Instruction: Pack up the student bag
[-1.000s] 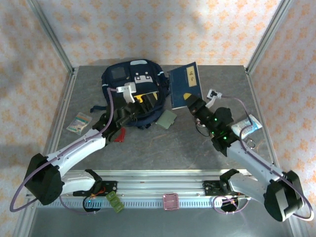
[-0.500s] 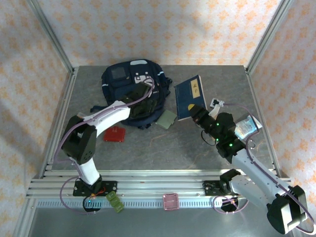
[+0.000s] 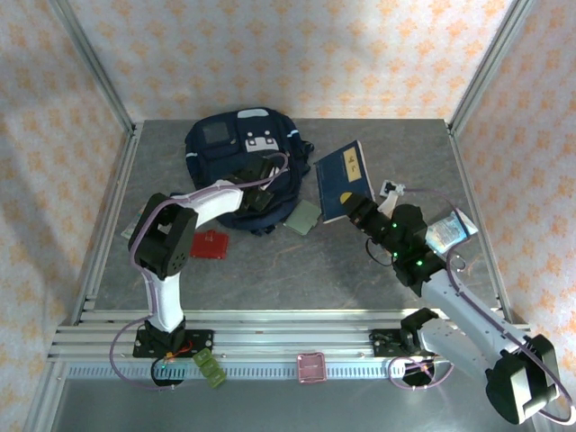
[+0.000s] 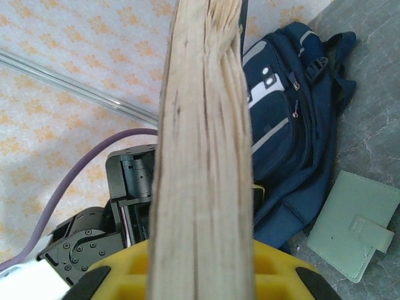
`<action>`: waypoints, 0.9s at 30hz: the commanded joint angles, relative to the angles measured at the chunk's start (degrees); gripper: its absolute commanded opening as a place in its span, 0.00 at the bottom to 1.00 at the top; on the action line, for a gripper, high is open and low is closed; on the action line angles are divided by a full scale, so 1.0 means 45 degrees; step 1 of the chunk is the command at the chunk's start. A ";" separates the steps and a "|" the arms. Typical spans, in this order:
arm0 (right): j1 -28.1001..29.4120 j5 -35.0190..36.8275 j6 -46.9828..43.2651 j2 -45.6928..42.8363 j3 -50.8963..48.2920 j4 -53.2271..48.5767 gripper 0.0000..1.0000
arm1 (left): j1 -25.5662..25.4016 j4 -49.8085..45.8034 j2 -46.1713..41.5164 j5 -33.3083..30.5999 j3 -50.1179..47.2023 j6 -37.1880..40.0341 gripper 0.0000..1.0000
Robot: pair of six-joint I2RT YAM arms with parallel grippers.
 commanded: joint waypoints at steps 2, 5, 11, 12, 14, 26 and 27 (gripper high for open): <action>-0.0039 -0.0228 -0.0030 -0.0009 0.0151 0.0949 0.00 | 0.0239 0.0647 0.0718 -0.1240 0.0629 0.0828 0.19; -0.0045 -0.0206 -0.0011 -0.0008 0.0040 0.0911 0.00 | 0.0368 0.0150 0.0761 -0.0788 0.1183 0.0734 0.03; -0.0045 -0.0202 0.0096 0.0029 -0.0412 0.0902 0.00 | 0.0377 -0.0167 -0.0857 -0.0371 0.1558 0.0180 0.00; -0.0045 -0.0229 0.0124 0.0084 -0.0460 0.0895 0.00 | 0.0369 -0.0169 -0.1220 -0.0183 0.1615 0.0105 0.00; -0.0042 -0.0401 0.0163 0.0249 -0.0553 0.0999 0.00 | 0.0371 -0.0325 -0.1747 0.0059 0.1905 -0.0245 0.00; 0.1016 -0.3083 0.1169 0.3781 -0.0188 0.4369 0.00 | 0.0368 -0.2032 -0.2347 0.0801 0.4940 -0.2168 0.00; 0.1194 -0.3197 0.1353 0.4283 0.0033 0.4883 0.00 | 0.0368 -0.2118 -0.2328 0.0682 0.5083 -0.2350 0.00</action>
